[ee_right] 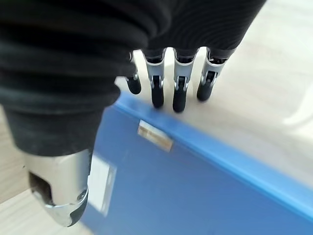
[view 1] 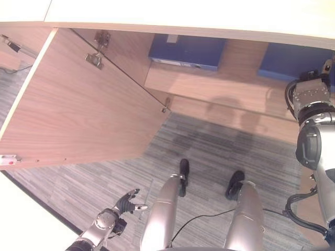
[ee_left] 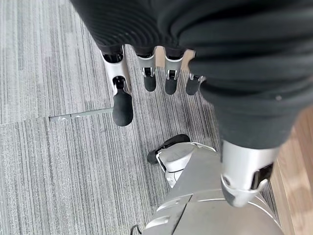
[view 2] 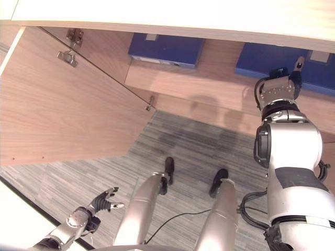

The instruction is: Put the empty folder in the office cabinet

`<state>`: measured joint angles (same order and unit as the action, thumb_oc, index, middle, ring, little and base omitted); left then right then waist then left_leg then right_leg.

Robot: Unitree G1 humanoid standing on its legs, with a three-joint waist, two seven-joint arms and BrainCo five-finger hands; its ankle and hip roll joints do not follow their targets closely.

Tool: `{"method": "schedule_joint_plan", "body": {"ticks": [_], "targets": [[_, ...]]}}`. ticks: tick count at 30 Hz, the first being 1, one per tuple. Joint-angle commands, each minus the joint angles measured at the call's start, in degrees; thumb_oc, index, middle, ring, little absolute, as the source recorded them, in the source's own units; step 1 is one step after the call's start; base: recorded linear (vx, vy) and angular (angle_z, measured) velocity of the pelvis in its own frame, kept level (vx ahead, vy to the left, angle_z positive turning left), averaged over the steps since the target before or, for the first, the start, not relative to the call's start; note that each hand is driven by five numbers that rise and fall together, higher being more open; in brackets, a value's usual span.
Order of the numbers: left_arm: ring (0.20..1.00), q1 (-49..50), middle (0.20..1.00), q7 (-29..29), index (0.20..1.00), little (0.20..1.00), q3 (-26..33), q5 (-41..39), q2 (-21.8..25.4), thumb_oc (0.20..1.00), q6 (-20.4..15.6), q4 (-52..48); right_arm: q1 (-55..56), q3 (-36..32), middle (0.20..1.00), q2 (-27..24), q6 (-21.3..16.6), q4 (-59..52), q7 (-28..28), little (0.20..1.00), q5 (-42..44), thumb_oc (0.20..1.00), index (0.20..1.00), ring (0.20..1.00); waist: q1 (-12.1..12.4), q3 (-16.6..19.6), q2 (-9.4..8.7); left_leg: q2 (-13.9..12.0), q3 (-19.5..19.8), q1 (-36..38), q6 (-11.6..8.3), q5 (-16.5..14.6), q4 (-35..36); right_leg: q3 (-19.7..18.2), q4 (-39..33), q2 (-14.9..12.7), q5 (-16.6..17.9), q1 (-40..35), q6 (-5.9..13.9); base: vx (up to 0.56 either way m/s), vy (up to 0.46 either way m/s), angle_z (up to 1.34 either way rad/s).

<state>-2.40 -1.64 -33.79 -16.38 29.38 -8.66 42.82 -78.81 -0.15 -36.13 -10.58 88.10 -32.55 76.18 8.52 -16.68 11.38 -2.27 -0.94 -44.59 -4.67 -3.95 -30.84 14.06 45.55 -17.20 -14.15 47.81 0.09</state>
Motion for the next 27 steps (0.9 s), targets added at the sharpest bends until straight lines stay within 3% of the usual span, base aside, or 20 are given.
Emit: {"method": "schedule_joint_plan", "body": {"ticks": [1,22,27], "targets": [[1.000,-1.88,1.000,0.86,1.000,1.000,0.83,0.78,1.52,1.000,0.05,2.69,-0.48,-0.91,1.000,-1.03,-0.14,-0.89,0.55,1.000,-1.73,1.000,1.000,1.000,1.51,-2.74,0.10,-0.18,1.20,3.22,-0.60,-5.59,1.58,-2.46,-2.37,3.36,-7.10,-6.90,5.27,0.00,0.000,0.00],[1.000,-1.10,1.000,0.10,1.000,1.000,2.33,-1.93,0.71,1.000,0.09,1.80,1.20,3.47,1.000,-3.63,3.33,-0.56,4.93,1.000,-7.84,1.000,1.000,1.000,2.36,-3.19,0.25,0.21,1.74,5.17,-0.79,-4.43,4.28,-1.80,-3.98,3.32,-6.70,-8.73,5.28,0.00,-0.002,0.01],[1.000,-0.59,1.000,-0.19,1.000,1.000,3.09,-2.15,1.29,1.000,-0.25,1.81,-1.69,7.57,1.000,-6.48,4.32,-2.69,7.27,1.000,-11.04,1.000,1.000,1.000,2.51,-3.12,-0.28,0.18,1.96,5.12,-0.91,-4.19,4.40,-1.64,-3.91,3.16,-6.53,-8.67,5.29,0.00,0.000,0.00]]}}
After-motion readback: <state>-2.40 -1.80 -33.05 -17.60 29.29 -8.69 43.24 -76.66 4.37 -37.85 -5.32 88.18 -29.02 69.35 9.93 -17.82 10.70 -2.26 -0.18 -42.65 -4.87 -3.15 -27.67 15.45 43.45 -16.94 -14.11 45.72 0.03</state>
